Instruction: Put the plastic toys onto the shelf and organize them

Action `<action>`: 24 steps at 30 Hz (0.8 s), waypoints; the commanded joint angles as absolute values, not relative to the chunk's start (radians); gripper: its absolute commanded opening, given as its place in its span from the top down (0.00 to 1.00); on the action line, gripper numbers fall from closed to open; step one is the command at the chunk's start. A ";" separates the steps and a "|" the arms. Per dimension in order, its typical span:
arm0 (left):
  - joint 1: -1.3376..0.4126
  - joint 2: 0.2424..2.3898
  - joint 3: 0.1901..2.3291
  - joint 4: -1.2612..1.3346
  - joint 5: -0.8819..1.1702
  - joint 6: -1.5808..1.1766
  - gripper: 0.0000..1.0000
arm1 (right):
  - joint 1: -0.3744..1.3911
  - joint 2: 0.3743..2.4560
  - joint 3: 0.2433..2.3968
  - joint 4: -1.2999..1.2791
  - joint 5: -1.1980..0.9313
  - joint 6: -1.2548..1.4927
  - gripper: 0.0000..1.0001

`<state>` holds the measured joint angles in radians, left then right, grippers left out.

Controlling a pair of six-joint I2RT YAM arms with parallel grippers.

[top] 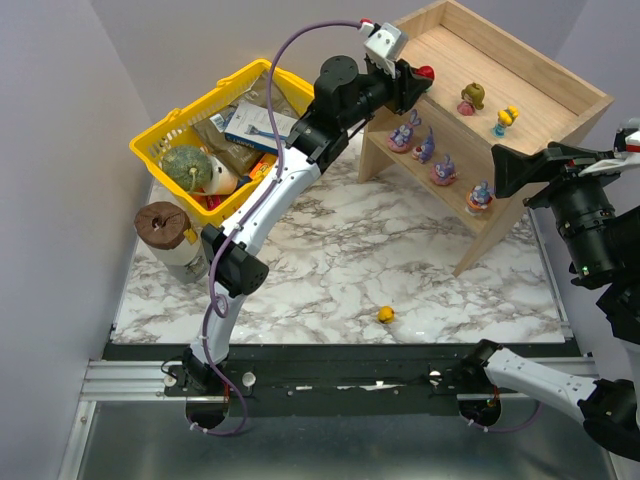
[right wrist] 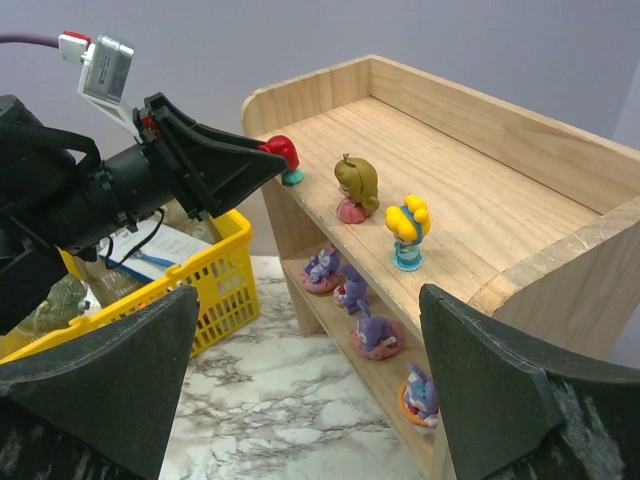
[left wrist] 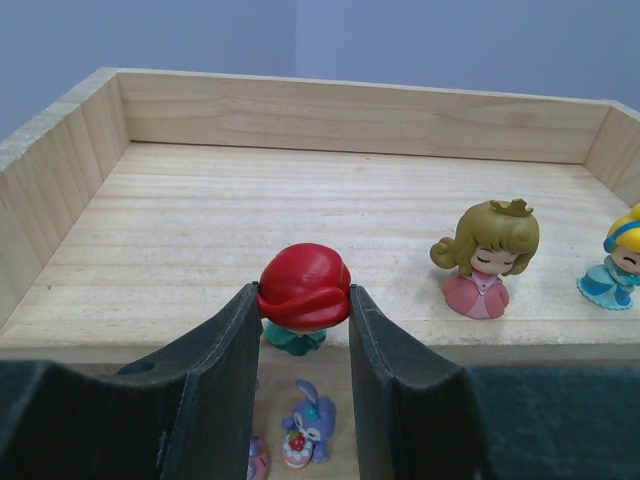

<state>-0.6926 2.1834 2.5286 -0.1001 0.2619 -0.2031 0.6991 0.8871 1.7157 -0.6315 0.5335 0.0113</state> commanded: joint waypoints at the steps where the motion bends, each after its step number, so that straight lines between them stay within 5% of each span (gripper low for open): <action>1: -0.690 2.157 2.543 -0.123 0.271 -0.206 0.94 | 0.699 0.888 1.710 -0.646 0.552 0.023 0.03; 24: -0.690 2.221 2.531 -0.011 0.305 -0.232 0.80 | 0.699 0.887 1.701 -0.643 0.569 0.015 0.03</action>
<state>-0.6930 2.1925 2.5240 -0.0475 0.2783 -0.2218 0.6991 0.8883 1.7081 -0.6315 0.5377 0.0116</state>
